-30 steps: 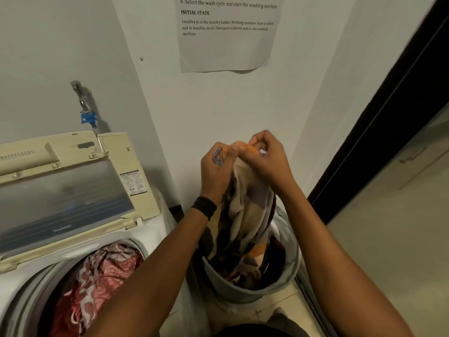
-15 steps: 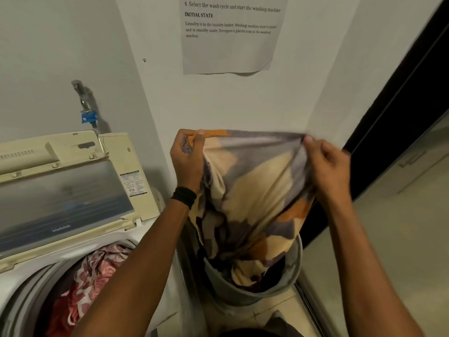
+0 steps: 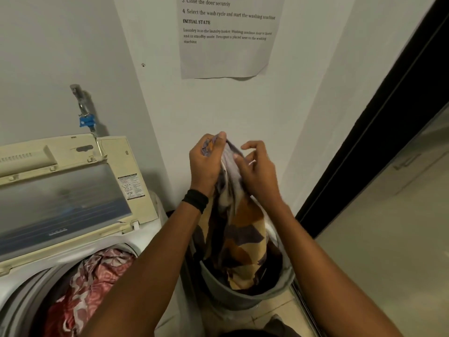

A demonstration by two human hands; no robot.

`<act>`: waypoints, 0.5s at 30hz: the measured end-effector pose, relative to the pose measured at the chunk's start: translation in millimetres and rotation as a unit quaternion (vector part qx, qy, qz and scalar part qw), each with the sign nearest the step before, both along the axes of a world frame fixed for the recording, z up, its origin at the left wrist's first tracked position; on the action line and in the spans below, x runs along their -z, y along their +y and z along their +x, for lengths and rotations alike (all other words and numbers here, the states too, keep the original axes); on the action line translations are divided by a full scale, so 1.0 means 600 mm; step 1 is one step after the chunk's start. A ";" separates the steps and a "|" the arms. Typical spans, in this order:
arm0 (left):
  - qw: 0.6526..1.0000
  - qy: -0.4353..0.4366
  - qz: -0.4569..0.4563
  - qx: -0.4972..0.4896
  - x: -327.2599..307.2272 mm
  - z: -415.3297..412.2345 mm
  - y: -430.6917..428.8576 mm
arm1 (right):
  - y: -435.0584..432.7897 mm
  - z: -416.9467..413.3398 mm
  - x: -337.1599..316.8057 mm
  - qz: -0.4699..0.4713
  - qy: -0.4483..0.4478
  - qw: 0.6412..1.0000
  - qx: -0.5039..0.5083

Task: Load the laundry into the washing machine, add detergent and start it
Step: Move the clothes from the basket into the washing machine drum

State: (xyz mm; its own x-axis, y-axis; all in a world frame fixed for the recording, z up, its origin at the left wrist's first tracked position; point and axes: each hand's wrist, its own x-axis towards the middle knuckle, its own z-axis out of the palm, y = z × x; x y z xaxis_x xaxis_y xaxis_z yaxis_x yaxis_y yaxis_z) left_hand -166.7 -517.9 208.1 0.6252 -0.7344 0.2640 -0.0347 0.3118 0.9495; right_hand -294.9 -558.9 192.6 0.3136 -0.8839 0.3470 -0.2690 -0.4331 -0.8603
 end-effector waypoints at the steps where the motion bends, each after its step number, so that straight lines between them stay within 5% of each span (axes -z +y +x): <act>1: 1.000 0.004 0.000 -0.015 -0.003 0.005 -0.001 | 0.013 -0.001 0.027 -0.004 0.025 1.000 -0.018; 5: 0.999 -0.009 -0.007 -0.045 0.002 0.017 -0.005 | 0.054 -0.006 0.108 -0.017 0.169 0.985 -0.039; 10: 0.994 -0.018 0.000 -0.103 0.014 0.026 0.002 | 0.006 -0.063 0.094 0.035 0.410 0.910 -0.050; 12: 0.993 -0.028 -0.007 -0.114 0.010 0.041 0.002 | -0.017 -0.107 0.075 0.034 0.384 0.923 -0.021; 15: 0.991 -0.045 -0.002 -0.123 0.011 0.054 0.004 | -0.028 -0.137 0.023 0.041 0.180 0.981 0.055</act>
State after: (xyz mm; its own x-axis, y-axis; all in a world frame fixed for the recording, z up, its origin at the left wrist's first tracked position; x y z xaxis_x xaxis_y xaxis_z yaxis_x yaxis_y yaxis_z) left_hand -134.5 -515.7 201.5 0.7582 -0.5620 0.3305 -0.1954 0.2878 0.9376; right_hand -377.3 -575.4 178.5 0.3042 -0.9395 0.1579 -0.6037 -0.3183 -0.7310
